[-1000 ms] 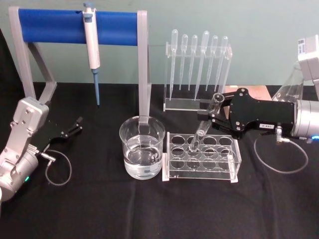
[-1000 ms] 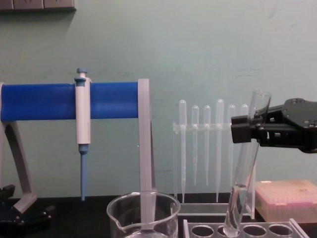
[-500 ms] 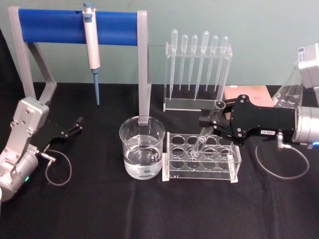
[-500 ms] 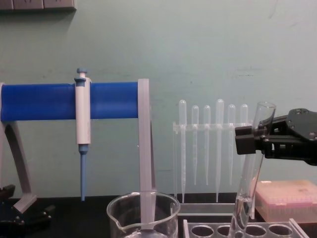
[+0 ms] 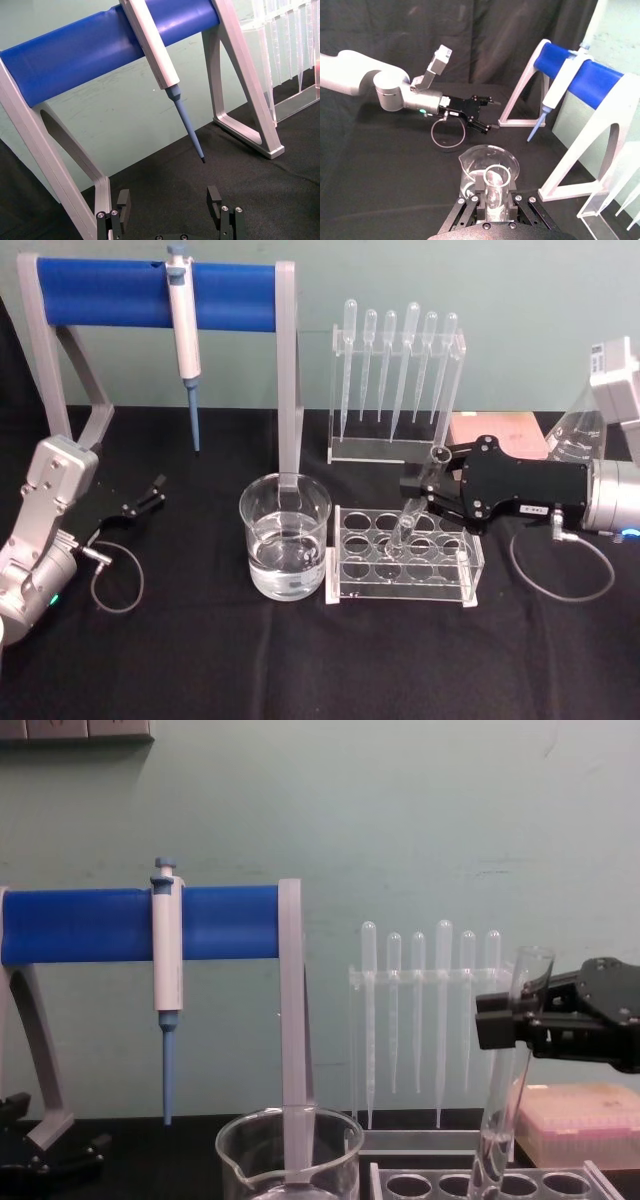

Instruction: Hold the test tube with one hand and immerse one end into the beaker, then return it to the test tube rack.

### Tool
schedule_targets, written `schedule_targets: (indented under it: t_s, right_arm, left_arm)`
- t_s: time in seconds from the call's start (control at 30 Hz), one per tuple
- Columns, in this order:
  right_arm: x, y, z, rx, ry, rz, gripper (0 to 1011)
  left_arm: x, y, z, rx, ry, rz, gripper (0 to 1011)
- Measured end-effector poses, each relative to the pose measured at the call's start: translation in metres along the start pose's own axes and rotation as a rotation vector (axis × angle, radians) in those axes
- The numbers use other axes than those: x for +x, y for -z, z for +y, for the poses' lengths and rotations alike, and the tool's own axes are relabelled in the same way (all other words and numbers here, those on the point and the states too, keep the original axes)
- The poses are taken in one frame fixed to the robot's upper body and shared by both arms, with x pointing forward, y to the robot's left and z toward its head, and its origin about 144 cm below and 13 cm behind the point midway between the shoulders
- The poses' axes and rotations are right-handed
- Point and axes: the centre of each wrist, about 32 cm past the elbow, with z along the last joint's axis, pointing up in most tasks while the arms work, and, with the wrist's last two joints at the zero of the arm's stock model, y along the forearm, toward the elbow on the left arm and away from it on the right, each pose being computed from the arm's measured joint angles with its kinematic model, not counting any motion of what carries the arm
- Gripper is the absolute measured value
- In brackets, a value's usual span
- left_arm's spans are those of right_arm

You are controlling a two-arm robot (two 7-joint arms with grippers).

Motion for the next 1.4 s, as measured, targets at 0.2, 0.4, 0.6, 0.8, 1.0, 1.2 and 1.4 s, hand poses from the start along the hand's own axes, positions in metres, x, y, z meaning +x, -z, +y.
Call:
schedule_targets:
  t_s: [0.2,0.4,0.6,0.8,1.0,1.2,1.4]
  right_arm:
    - [0.002,0.008,0.003,-0.005,0.001,0.018,225]
    - [0.004,0.015,0.009,-0.019,-0.01,0.029,226]
    - [0.006,0.019,0.013,-0.033,-0.02,0.035,226]
    - [0.007,0.023,0.017,-0.04,-0.024,0.039,226]
    - [0.007,0.026,0.019,-0.046,-0.024,0.045,225]
    - [0.006,0.029,0.021,-0.054,-0.018,0.063,225]
    - [0.005,0.03,0.023,-0.062,-0.008,0.07,225]
  left_arm:
    - [0.0,0.0,0.0,0.0,0.0,0.0,1000]
    - [0.0,0.0,0.0,0.0,0.0,0.0,1000]
    - [0.0,0.0,0.0,0.0,0.0,0.0,1000]
    - [0.0,0.0,0.0,0.0,0.0,0.0,1000]
    - [0.0,0.0,0.0,0.0,0.0,0.0,1000]
    - [0.0,0.0,0.0,0.0,0.0,0.0,1000]
    - [0.0,0.0,0.0,0.0,0.0,0.0,1000]
